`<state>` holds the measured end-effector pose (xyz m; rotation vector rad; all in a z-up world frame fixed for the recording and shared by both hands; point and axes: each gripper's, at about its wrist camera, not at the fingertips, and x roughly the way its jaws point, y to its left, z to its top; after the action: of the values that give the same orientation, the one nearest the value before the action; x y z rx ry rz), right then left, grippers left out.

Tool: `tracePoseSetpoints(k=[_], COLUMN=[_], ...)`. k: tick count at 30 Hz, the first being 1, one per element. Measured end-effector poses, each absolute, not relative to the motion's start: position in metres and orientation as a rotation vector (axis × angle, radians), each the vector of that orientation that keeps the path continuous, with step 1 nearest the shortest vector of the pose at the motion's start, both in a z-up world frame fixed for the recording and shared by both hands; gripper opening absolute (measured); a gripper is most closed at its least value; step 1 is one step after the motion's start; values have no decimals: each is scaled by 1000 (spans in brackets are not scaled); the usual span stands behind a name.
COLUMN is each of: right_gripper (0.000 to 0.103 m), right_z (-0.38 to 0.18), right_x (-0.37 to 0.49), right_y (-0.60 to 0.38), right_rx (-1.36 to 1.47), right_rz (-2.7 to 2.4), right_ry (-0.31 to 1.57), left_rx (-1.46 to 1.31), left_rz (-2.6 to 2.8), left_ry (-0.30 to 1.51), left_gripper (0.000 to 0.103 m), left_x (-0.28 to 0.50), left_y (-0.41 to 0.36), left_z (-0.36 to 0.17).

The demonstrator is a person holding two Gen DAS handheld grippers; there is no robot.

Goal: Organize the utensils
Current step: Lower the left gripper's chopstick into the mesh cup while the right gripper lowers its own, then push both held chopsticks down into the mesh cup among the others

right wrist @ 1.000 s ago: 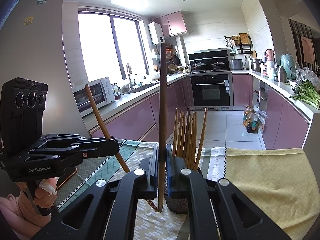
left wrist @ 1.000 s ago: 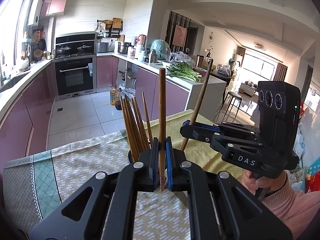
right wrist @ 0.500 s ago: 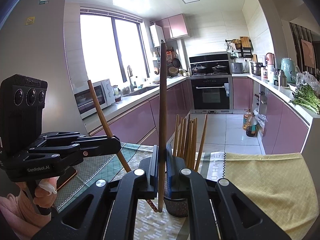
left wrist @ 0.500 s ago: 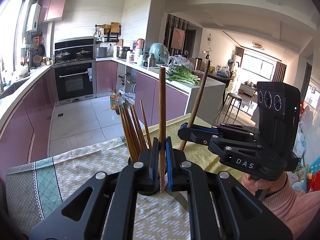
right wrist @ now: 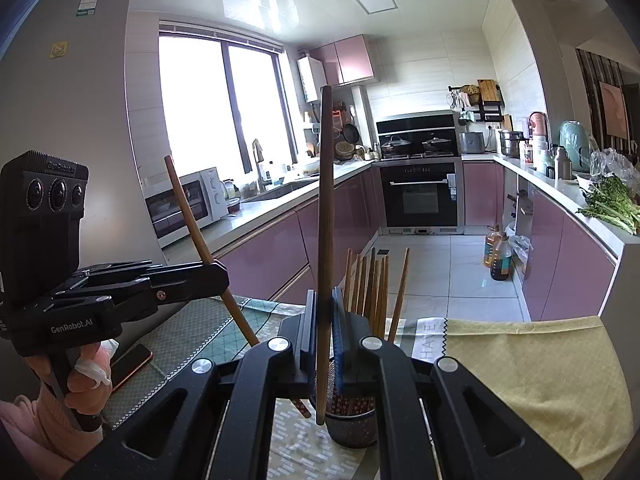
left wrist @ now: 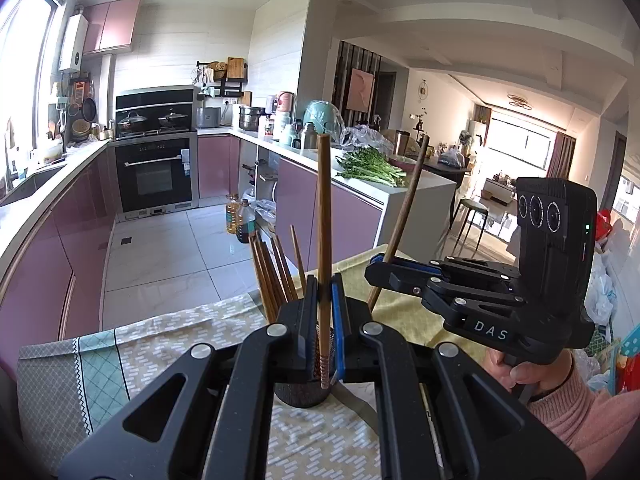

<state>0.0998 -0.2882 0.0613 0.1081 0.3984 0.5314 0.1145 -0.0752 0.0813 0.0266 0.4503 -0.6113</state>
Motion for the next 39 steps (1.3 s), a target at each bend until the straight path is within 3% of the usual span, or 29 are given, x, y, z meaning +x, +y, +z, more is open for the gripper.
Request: tracePoseSetpoints(k=[39], right_gripper=[6], right_z=[54], right_x=[134], right_y=[-272], right_rx=[93], right_rz=[467], right_ry=[446], left_rx=[38], left_rz=[-587], left_ry=[459], left_gripper=[8], left_x=[118], left_y=[-87], left_z=[83])
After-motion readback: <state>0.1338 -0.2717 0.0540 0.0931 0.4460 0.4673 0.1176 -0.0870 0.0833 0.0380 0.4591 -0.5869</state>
